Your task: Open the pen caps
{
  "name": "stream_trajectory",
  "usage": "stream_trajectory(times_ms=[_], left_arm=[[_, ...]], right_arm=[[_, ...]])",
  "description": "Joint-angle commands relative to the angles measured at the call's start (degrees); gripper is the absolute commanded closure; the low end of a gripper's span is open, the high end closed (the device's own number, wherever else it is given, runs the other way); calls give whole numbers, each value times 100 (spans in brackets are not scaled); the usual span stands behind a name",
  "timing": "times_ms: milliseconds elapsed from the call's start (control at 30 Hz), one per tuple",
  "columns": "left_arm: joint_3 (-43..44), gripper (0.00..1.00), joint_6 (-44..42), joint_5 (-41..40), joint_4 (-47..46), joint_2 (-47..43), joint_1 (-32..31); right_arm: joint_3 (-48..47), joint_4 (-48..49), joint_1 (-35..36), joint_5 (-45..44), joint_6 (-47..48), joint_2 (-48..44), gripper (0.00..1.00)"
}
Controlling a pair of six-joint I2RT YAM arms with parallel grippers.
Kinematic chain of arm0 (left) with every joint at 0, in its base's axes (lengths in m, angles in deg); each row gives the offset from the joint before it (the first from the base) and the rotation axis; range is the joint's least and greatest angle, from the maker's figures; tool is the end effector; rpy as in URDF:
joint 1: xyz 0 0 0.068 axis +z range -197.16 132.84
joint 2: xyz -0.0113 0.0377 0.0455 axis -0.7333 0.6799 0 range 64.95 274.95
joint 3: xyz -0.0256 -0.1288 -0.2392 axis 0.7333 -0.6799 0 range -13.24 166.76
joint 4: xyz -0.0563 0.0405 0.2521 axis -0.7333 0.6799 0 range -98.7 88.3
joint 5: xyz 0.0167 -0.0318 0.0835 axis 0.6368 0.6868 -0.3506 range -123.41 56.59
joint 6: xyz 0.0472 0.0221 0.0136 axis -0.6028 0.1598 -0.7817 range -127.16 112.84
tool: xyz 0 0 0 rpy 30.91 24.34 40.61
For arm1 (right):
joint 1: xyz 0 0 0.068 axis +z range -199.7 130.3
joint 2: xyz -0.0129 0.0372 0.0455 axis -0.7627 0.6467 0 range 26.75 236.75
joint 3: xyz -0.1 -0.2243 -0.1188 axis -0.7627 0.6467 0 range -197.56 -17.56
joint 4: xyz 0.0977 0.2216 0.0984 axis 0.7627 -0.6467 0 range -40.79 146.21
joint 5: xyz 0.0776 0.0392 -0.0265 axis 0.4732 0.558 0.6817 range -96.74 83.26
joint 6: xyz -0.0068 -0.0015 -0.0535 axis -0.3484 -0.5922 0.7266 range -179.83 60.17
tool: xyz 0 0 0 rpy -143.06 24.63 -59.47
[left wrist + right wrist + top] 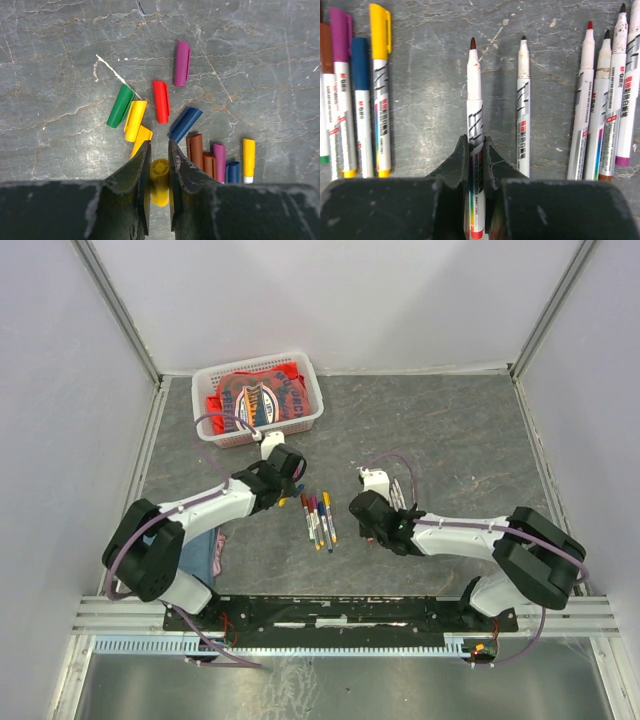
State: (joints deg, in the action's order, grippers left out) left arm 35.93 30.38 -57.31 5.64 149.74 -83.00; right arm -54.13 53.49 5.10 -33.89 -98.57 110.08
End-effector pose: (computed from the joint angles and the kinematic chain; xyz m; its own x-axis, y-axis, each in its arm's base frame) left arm 0.2506 -0.1631 0.2010 -0.6897 -0.1891 -0.6989 -0.1213 0.9818 -0.1459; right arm 0.1686 0.2110 0.1581 -0.6898 -0.0120 -0.7239 -0.1596 0.9778 0.1358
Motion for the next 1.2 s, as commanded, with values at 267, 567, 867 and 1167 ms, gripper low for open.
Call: stream_trajectory(times_ms=[267, 567, 867, 1167], left_arm=[[276, 83, -264, -861, 138, 477, -196], [359, 77, -240, -996, 94, 688, -298], [394, 72, -230, -1136, 103, 770, -352], [403, 70, -212, -1204, 138, 766, -356]], right_arm=[[-298, 105, -176, -348, -13, 555, 82], [-348, -20, -224, -531, 65, 712, 76], [-473, -220, -310, -793, 224, 916, 73], [-514, -432, -398, -1046, 356, 1045, 73]])
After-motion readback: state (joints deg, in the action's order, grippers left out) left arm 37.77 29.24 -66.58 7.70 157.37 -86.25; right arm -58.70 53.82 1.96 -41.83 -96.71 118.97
